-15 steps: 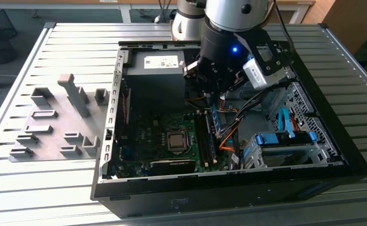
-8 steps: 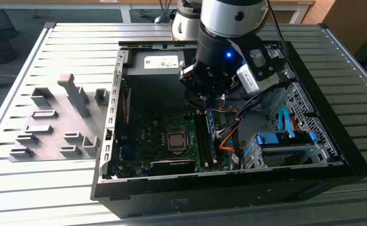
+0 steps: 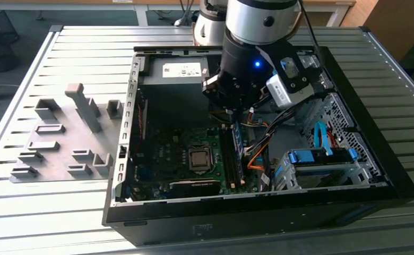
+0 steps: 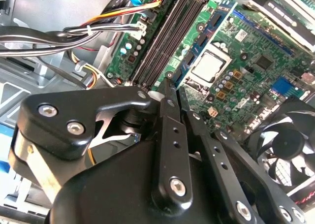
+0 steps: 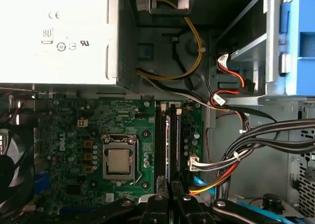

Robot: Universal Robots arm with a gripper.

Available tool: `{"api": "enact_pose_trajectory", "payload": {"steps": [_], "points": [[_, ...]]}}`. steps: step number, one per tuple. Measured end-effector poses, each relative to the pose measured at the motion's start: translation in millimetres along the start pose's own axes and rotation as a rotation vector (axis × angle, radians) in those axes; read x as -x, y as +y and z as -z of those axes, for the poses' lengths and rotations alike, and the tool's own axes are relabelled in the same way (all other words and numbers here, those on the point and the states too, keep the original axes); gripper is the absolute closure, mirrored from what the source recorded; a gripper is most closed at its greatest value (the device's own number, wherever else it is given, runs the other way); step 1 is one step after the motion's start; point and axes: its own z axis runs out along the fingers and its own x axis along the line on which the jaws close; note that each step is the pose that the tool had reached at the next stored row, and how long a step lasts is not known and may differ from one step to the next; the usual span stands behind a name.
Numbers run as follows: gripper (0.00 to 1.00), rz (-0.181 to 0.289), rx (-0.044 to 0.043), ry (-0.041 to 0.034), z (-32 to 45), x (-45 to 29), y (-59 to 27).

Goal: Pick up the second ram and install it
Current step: 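Insert the second ram into the second slot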

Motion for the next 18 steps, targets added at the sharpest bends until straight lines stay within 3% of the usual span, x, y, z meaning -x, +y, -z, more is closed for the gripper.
{"api": "enact_pose_trajectory", "payload": {"steps": [10,18], "points": [[0.86,-0.002,-0.0001,0.0006,-17.2,0.0,0.2],[0.86,-0.005,0.0001,0.0005,-20.0,0.1,0.2]]}}
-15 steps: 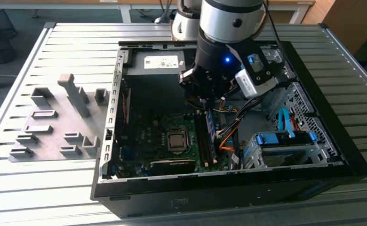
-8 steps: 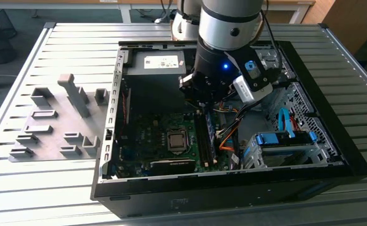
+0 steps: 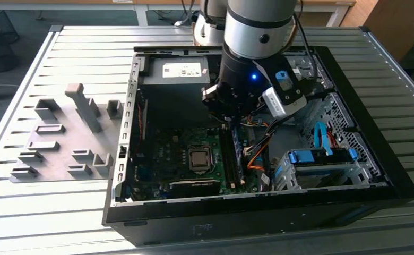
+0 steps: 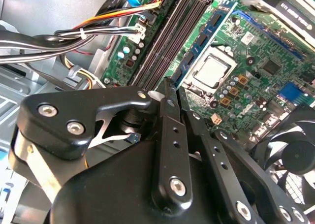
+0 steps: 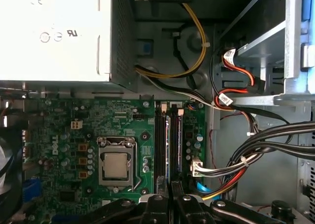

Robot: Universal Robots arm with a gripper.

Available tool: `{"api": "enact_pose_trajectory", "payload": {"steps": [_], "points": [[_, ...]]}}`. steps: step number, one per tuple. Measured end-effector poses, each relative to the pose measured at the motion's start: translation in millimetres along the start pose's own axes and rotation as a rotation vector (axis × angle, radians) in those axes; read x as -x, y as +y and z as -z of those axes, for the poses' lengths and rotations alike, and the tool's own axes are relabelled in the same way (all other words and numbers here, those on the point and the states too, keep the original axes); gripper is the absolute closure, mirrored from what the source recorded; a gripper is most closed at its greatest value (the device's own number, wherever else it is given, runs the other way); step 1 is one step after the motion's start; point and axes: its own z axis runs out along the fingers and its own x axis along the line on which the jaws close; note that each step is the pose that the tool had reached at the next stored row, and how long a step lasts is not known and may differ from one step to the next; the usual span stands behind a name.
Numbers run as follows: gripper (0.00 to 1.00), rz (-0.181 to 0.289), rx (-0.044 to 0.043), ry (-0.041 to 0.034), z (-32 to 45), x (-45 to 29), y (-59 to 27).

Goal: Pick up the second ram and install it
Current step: 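Insert the second ram into the second slot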

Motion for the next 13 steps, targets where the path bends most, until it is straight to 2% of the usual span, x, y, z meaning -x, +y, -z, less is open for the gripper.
{"api": "enact_pose_trajectory", "payload": {"steps": [13], "points": [[0.86,-0.012,-0.0001,0.0002,-22.4,0.1,0.2]]}}
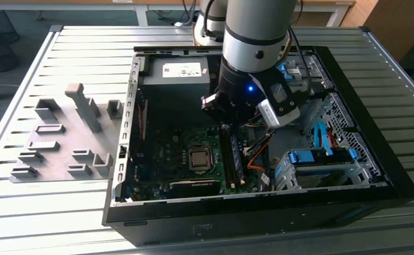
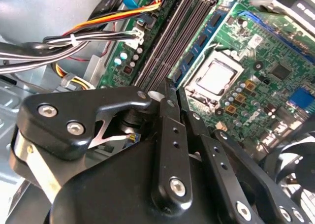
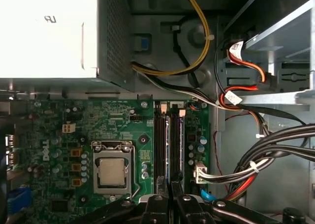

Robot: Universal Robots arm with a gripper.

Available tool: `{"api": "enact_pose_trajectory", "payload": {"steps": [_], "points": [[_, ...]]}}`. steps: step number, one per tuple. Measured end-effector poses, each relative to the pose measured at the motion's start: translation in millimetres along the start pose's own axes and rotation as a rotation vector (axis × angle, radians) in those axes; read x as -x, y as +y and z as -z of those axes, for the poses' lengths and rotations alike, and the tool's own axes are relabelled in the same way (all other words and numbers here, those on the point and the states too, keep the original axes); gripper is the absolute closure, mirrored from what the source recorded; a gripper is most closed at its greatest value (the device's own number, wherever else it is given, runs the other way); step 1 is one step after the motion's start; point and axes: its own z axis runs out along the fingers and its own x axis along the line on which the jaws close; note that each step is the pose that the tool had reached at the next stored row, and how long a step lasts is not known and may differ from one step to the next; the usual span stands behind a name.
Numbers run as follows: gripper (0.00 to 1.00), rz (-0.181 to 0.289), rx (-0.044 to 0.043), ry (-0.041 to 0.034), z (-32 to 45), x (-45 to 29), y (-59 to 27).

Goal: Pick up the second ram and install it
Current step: 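Insert the second ram into the second slot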

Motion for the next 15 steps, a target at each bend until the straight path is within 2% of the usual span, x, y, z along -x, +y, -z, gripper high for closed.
{"api": "enact_pose_trajectory", "payload": {"steps": [7,15], "points": [[0.86,-0.002,-0.0001,0.0002,-11.5,0.0,0.1],[0.86,-0.002,0.0003,0.0003,-12.9,0.0,0.2]]}}
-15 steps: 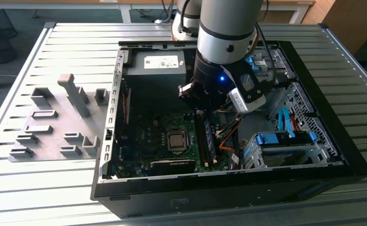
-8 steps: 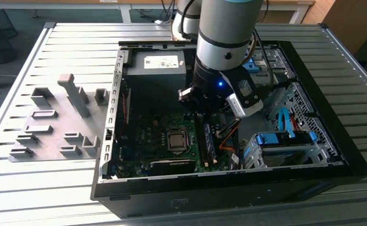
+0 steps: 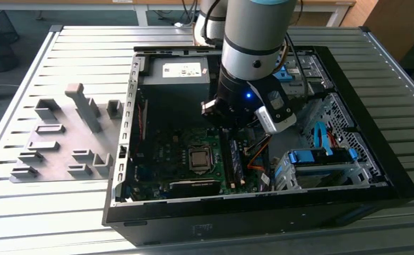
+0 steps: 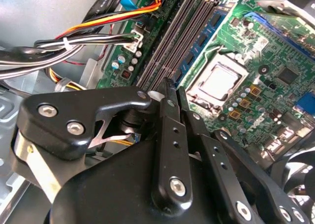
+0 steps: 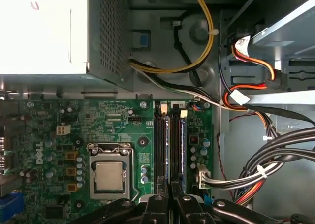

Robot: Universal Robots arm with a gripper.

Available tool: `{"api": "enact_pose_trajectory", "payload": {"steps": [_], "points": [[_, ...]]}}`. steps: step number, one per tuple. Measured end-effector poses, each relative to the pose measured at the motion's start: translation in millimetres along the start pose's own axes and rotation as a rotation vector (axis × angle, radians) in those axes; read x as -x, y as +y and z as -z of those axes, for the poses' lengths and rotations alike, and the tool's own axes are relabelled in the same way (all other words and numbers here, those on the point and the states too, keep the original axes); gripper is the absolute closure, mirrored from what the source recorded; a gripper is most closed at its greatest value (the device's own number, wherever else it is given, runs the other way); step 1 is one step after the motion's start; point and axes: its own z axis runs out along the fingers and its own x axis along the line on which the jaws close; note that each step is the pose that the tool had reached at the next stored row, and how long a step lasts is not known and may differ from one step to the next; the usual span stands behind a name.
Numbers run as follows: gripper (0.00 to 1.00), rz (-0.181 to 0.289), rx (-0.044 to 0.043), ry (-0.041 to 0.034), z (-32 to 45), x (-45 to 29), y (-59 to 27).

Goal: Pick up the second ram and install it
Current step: 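Insert the second ram into the second slot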

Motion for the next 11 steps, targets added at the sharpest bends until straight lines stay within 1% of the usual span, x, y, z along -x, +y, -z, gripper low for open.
{"api": "enact_pose_trajectory", "payload": {"steps": [3,11], "points": [[0.86,0.000,-0.0004,0.0002,-2.9,0.0,0.0],[0.86,0.006,0.0003,0.0012,-16.5,-0.1,0.0]]}}
